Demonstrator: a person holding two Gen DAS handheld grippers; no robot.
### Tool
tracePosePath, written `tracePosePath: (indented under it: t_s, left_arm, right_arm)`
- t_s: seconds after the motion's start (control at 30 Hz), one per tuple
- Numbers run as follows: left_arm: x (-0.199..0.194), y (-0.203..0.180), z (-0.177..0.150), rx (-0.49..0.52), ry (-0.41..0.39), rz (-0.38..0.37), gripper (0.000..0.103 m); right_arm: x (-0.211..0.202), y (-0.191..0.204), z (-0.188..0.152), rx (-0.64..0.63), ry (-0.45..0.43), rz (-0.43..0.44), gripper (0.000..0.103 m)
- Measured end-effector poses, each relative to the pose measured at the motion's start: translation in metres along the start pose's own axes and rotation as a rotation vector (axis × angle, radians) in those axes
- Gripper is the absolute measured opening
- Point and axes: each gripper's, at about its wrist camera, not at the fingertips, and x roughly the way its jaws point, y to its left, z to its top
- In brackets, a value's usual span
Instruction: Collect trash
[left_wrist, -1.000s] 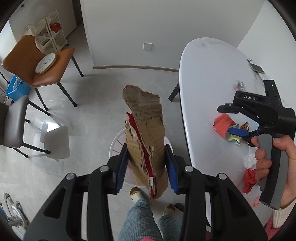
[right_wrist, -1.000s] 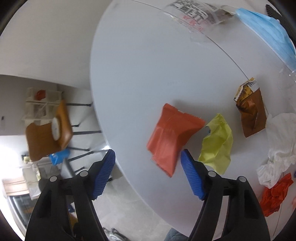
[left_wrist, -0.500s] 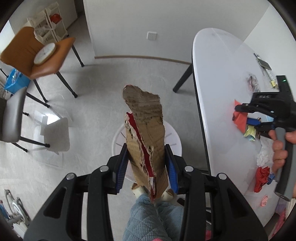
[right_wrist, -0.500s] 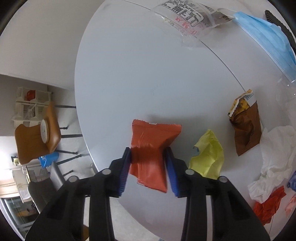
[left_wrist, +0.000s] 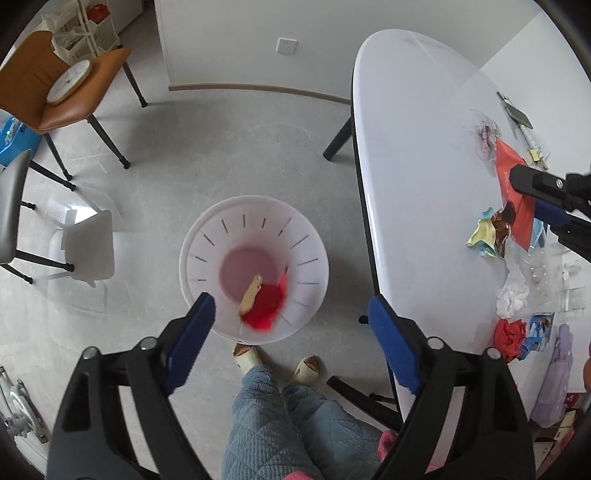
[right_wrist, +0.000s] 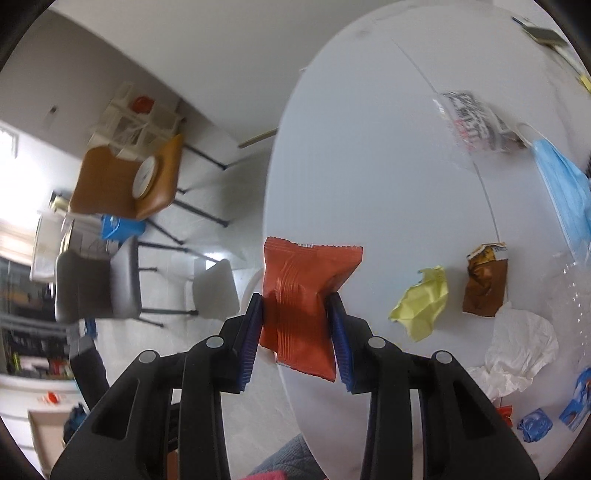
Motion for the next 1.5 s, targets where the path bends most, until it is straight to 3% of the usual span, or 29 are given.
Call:
tracePosePath:
  t_s: [0.17,0.33,0.53,0.6,0.67,0.73,0.8,1.0,1.27,1.5]
  left_arm:
    - [-0.023,0.008,-0.001,-0.02,-0.041,0.02,0.089]
    - [-0.062,0.032,-0.008,-0.029,-0.139,0.088,0.09]
    - [-0.092,0.063,-0.02,-0.122,-0.196,0.155,0.094]
    - [-0.096,0.069,-0.021,-0.134,-0.197,0.168,0.095]
    - [-0.096,0.071,-0.022,-0.136,-0.196,0.182,0.095]
    - [-0.097,0.07,-0.022,-0.131,-0.198,0.181,0.095]
    - [-0.097,0.066,-0.02,-0.125,-0.2,0.168,0.095]
    - [-0.097,0.033,-0.014,-0.034,-0.206,0.116,0.095]
    - [-0.09,-0.052,-0.004,0.193,-0.21,0.017,0.095]
    - [-0.065,-0.13,-0.001,0.335,-0.185,-0.088,0.095]
  right_arm:
    - [0.007,0.04,-0.007,-0.143,0.023,0.053,0.036]
    - [0.015,0.076,-0.018,-0.293,0.057,0.086,0.038]
    - [0.044,0.115,-0.035,-0.422,0.137,0.107,0.041]
    - [0.054,0.121,-0.041,-0.433,0.167,0.108,0.063]
    - [0.058,0.121,-0.043,-0.428,0.174,0.094,0.074]
    - [0.057,0.12,-0.044,-0.426,0.168,0.09,0.076]
    - [0.048,0.118,-0.043,-0.427,0.148,0.086,0.085]
    - [0.007,0.093,-0.032,-0.409,0.004,0.02,0.095]
    - [-0.062,0.006,-0.038,-0.242,-0.143,-0.058,0.096]
    - [-0.088,-0.061,-0.039,-0.16,-0.194,-0.166,0.096]
